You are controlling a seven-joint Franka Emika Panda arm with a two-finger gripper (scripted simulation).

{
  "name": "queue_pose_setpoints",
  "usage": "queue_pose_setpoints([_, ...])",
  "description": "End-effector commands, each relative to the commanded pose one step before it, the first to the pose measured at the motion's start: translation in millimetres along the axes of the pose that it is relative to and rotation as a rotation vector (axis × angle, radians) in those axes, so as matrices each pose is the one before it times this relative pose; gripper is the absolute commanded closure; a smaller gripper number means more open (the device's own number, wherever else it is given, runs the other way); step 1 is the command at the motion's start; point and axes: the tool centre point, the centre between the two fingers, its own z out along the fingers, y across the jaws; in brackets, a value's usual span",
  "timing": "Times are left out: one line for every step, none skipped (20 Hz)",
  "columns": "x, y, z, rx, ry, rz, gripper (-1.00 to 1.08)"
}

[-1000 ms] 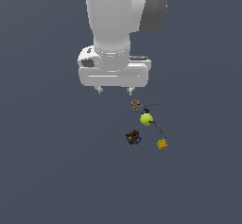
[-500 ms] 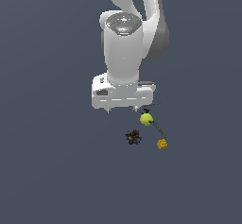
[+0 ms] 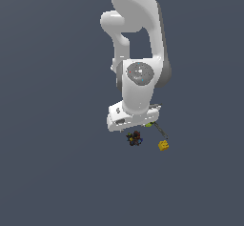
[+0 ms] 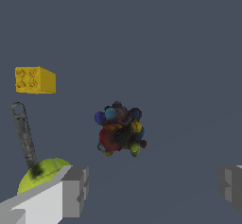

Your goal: Pick up a designated object from a clutter of objects.

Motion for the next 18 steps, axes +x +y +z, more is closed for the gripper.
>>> queue_pose_setpoints([2.67, -7.18, 18.43, 0.00229, 0.00043, -0.03174, -0.92])
queue_pose_setpoints([0.62, -2.41, 5.99, 0.00107, -0.00035, -0.00994, -0.92])
queue_pose_setpoints([0.52, -2.18, 5.36, 0.00103, -0.00029, -0.00889, -0.92])
queue_pose_setpoints([0.42, -1.93, 4.73, 0.00096, -0.00023, -0.00781, -0.92])
queue_pose_setpoints([0.35, -1.69, 4.10, 0.00088, -0.00019, -0.00678, -0.92])
queue_pose_setpoints([0.28, -1.44, 3.47, 0.00077, -0.00015, -0.00572, -0.92])
queue_pose_setpoints([0.22, -1.19, 2.84, 0.00065, -0.00011, -0.00469, -0.92])
queue_pose_setpoints([0.16, -0.91, 2.21, 0.00052, -0.00008, -0.00362, -0.92])
queue_pose_setpoints([0.11, -0.64, 1.58, 0.00037, -0.00006, -0.00256, -0.92])
queue_pose_setpoints([0.07, -0.42, 0.95, 0.00024, -0.00003, -0.00160, -0.92])
queue_pose_setpoints([0.04, -0.23, 0.32, 0.00010, -0.00001, -0.00068, -0.92])
queue_pose_setpoints([-0.55, 0.48, -1.26, 0.00001, -0.00136, 0.00294, -0.92])
queue_pose_setpoints([-0.01, 0.01, 0.35, 0.00000, 0.00000, 0.00000, -0.92])
queue_pose_setpoints([-0.02, 0.02, 1.04, 0.00000, 0.00000, 0.00000, -0.92])
queue_pose_setpoints([-0.04, 0.03, 1.74, 0.00000, 0.00000, 0.00000, -0.92])
queue_pose_setpoints([-0.06, 0.04, 2.42, 0.00000, 0.00000, 0.00000, -0.92])
queue_pose_setpoints([-0.04, -0.21, 3.00, 0.00000, 0.00019, -0.00045, -0.92])
queue_pose_setpoints([-0.11, 0.07, 3.78, 0.00000, 0.00000, 0.00000, -0.92])
